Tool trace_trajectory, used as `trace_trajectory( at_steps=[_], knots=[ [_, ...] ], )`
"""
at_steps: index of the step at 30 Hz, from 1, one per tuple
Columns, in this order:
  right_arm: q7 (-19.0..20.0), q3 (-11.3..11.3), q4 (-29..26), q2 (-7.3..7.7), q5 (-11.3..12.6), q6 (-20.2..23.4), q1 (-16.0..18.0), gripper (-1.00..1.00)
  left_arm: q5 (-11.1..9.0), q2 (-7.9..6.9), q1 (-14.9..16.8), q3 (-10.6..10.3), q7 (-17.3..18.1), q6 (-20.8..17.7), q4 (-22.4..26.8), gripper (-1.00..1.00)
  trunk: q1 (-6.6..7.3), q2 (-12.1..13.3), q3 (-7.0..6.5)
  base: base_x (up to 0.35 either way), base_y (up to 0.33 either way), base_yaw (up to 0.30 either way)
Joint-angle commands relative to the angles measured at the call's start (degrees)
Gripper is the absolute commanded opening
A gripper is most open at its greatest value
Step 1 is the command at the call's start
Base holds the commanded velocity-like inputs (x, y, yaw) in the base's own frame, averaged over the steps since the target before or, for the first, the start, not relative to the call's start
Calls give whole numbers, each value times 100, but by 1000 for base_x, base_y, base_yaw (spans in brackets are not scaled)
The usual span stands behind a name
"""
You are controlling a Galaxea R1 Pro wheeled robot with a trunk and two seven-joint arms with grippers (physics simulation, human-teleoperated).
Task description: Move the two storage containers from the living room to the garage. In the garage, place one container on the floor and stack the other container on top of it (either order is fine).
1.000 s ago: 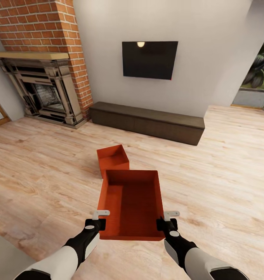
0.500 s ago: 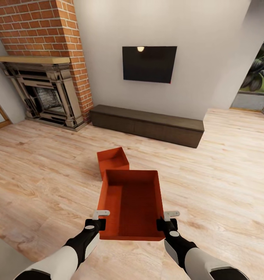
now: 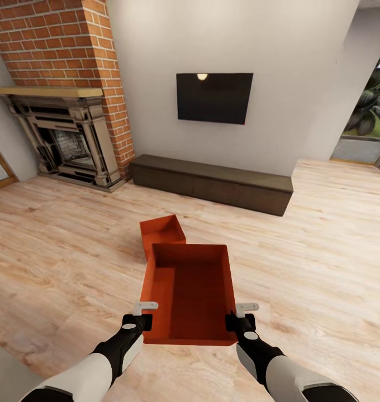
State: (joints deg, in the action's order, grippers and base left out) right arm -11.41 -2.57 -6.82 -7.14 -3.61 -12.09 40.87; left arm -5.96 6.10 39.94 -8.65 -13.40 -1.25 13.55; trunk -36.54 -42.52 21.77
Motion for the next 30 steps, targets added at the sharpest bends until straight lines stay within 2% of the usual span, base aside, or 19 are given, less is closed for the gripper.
trace_trajectory(
  at_steps=[1,30],
  knots=[
    [-46,160,18,-15,18,-12,0,-100,25,5,5,232,-251,-15,132,-100,-1,-5,-2,0,0,0],
    [-46,160,14,-15,18,2,0,-100,25,5,5,232,-251,-15,139,-100,-1,-5,-248,0,0,0]
  ],
)
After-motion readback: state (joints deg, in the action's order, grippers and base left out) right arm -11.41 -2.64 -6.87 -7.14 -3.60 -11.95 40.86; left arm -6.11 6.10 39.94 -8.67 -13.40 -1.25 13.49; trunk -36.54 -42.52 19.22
